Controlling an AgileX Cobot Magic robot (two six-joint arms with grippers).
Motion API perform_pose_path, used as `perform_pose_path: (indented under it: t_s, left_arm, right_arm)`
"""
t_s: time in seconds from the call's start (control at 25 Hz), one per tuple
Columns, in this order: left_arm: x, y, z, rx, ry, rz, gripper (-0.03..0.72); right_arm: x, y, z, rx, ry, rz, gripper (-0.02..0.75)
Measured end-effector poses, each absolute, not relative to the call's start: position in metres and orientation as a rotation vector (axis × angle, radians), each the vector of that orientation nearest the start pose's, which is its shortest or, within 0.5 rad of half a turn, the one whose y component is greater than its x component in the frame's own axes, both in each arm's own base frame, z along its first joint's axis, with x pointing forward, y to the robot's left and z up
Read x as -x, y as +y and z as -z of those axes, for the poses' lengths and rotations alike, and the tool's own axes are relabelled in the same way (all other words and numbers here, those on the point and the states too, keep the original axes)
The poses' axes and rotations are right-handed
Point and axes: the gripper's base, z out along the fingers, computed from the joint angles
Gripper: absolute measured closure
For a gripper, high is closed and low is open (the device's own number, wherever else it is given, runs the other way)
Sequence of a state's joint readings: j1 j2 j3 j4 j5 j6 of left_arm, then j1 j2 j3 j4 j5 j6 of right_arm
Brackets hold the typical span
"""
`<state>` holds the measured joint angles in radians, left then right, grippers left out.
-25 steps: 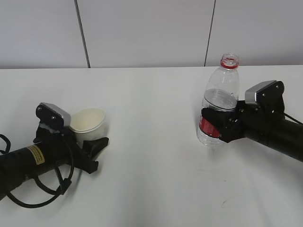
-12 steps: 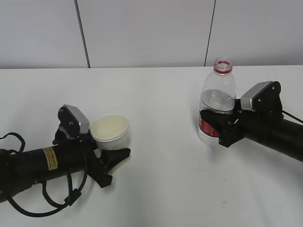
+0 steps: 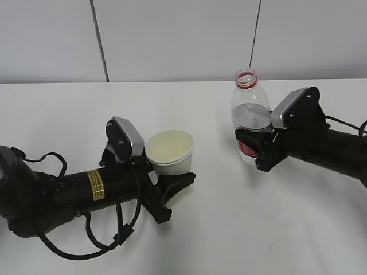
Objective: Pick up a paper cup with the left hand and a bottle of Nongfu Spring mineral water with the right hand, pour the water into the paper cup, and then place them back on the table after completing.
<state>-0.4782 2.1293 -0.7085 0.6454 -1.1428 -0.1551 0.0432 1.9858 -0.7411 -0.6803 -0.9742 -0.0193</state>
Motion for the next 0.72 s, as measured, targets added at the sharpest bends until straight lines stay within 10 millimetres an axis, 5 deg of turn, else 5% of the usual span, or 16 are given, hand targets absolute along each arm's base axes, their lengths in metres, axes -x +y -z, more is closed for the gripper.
perform_pose_path:
  t_s: [0.72]
  left_arm:
    - [-0.275,-0.203,-0.083,-0.937,1.614,0.763,0.304]
  right_arm:
    - [-0.365,0.07,-0.138,1.147,1.398,0.111,0.313]
